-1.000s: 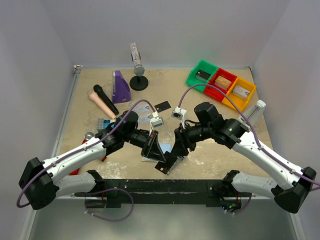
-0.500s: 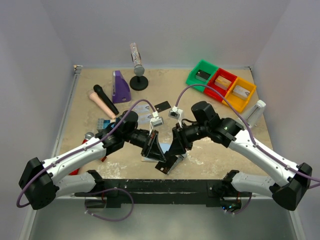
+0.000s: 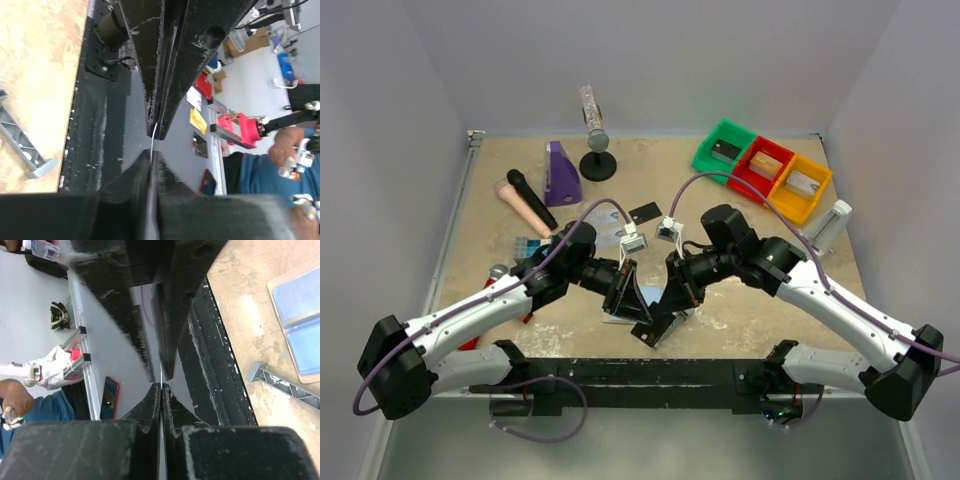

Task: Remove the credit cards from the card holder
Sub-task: Place the credit card at the center of the board.

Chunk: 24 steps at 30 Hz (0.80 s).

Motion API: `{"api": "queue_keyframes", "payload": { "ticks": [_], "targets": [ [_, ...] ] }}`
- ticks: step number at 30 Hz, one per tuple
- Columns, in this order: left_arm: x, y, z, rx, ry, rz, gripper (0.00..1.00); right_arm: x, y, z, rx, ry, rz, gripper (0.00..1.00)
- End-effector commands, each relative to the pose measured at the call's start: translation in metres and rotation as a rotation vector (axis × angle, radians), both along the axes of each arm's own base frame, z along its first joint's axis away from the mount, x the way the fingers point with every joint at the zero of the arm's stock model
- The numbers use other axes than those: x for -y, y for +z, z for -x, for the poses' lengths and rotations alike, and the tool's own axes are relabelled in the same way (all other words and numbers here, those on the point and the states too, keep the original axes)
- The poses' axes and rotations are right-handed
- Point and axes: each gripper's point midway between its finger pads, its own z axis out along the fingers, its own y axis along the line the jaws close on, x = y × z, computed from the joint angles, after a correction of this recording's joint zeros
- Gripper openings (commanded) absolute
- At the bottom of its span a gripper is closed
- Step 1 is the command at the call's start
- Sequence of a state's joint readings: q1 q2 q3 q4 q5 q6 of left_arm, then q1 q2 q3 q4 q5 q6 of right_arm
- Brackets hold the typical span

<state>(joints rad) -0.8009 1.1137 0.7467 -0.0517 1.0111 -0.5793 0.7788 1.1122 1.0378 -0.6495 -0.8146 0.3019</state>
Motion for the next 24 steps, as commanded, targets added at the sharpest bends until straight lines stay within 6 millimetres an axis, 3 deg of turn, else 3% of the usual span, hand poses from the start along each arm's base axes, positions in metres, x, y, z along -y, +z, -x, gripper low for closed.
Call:
{"api": "queue_keyframes", "payload": {
  "ticks": [1, 3, 5, 12, 19, 24],
  "targets": [
    [0.001, 0.017, -0.009, 0.084, 0.048, 0.034, 0.34, 0.000, 0.004, 0.000, 0.014, 0.003, -0.013, 0.00],
    [-0.004, 0.017, -0.017, 0.106, 0.115, 0.018, 0.50, 0.000, 0.005, -0.003, 0.012, -0.014, -0.010, 0.00],
    [-0.014, 0.018, -0.028, 0.125, 0.192, 0.013, 0.55, 0.003, 0.006, -0.014, 0.017, -0.065, -0.003, 0.00],
    [-0.100, 0.006, -0.101, 0.209, 0.752, -0.136, 0.55, 0.030, -0.014, -0.126, -0.025, -0.567, 0.008, 0.00],
    [-0.138, 0.004, -0.106, 0.250, 0.993, -0.178, 0.52, 0.030, -0.053, -0.214, -0.034, -0.792, 0.125, 0.00],
    [-0.158, 0.000, -0.101, 0.279, 1.083, -0.193, 0.53, 0.024, -0.078, -0.258, -0.080, -0.850, 0.138, 0.00]
  ]
}}
